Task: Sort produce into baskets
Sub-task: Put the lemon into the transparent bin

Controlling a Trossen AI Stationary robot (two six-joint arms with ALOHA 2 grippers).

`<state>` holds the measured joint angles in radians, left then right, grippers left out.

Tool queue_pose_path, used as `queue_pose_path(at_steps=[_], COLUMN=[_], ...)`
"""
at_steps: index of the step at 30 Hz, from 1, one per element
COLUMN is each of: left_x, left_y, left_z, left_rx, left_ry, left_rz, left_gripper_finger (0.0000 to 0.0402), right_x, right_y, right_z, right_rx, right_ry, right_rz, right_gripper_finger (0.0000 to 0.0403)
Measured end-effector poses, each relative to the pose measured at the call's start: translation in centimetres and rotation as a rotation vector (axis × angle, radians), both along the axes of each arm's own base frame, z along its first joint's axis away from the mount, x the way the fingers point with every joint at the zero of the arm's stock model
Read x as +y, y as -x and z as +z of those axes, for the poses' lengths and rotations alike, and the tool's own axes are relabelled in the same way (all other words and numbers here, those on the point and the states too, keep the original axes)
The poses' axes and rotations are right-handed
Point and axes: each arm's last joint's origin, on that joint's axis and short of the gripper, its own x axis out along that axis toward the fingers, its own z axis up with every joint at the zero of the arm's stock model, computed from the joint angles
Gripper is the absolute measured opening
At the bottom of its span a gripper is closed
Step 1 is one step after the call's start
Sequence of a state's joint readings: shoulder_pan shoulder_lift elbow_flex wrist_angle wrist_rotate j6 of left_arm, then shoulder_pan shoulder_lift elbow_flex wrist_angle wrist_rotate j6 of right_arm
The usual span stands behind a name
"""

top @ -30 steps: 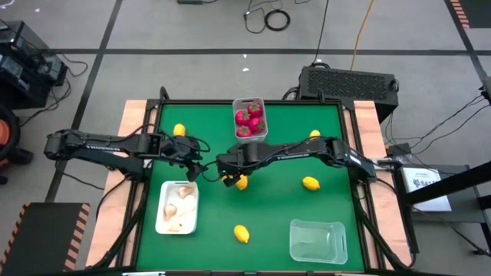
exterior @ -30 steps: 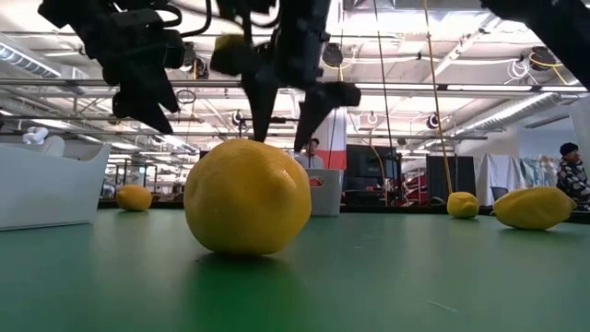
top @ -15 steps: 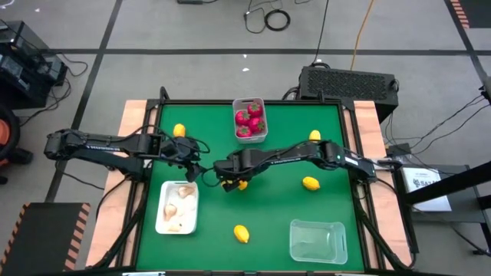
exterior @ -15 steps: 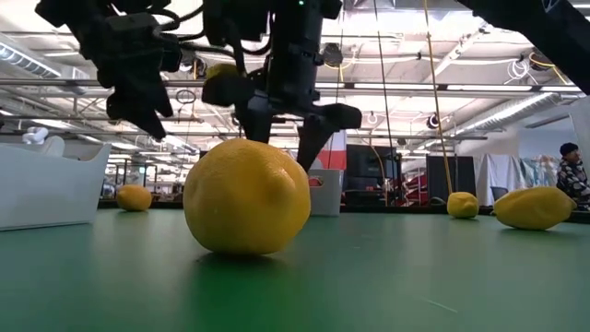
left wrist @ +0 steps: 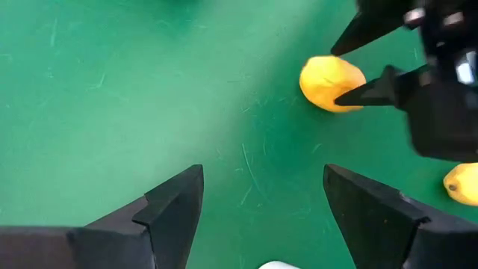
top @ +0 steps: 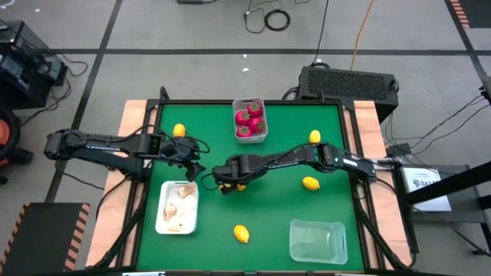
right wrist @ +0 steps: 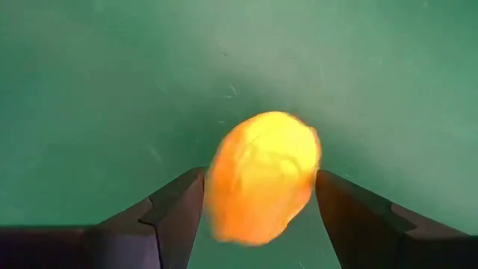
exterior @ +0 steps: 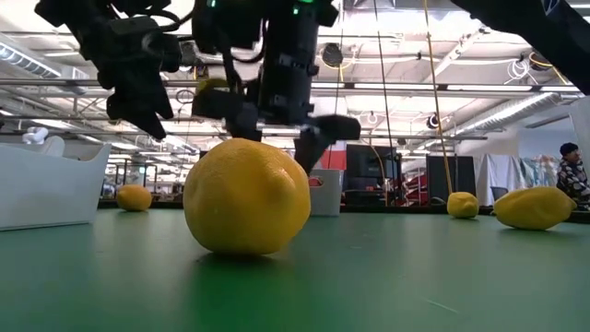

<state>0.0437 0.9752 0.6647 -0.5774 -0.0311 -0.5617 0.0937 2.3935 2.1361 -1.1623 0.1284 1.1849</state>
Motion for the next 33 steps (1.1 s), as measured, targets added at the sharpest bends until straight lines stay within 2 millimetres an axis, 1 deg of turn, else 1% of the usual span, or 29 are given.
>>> queue_pose_path(at_steps=[4,9,13,17,19,24,27,30,33], left_x=[0.0,0.0,0.0,0.0,0.1,0.1,0.1,0.1,0.1], left_y=[0.0,0.0,0.1,0.1,0.1,0.1,0.1,0.1,0.1], left_z=[0.0,0.0,0.0,0.0,0.0,0.0,-0.1,-0.1,-0.1], left_rx=[0.002,0.005,0.007,0.008,0.009,0.009,0.010,0.010,0.010], left_ry=[0.000,0.000,-0.007,-0.022,-0.029,-0.036,-0.035,-0.035,-0.035], left_rz=[0.000,0.000,-0.004,-0.006,-0.001,0.004,0.004,0.005,0.006], left_gripper_finger=[0.0283,0.0283,0.0283,0.0283,0.0283,0.0283,0.0283,0.0283,0.0283], right_x=[0.1,0.7,1.2,1.3,1.3,0.7,0.5,0.5,1.4], right_y=[-0.2,-0.6,-0.7,-0.6,-0.6,-0.4,0.3,1.7,3.9], right_z=[-1.8,-3.6,-4.4,-4.5,-4.3,-3.2,-1.8,0.9,3.7], right_rx=[0.039,0.058,0.078,0.084,0.084,0.083,0.105,0.145,0.229], right_ry=[0.000,0.000,-0.005,0.004,0.007,-0.012,-0.025,-0.061,-0.063], right_rz=[-0.024,-0.013,0.020,0.055,0.078,0.121,0.156,0.220,0.288], right_gripper_finger=[0.0247,0.0247,0.0247,0.0245,0.0236,0.0192,0.0170,0.0167,0.0180])
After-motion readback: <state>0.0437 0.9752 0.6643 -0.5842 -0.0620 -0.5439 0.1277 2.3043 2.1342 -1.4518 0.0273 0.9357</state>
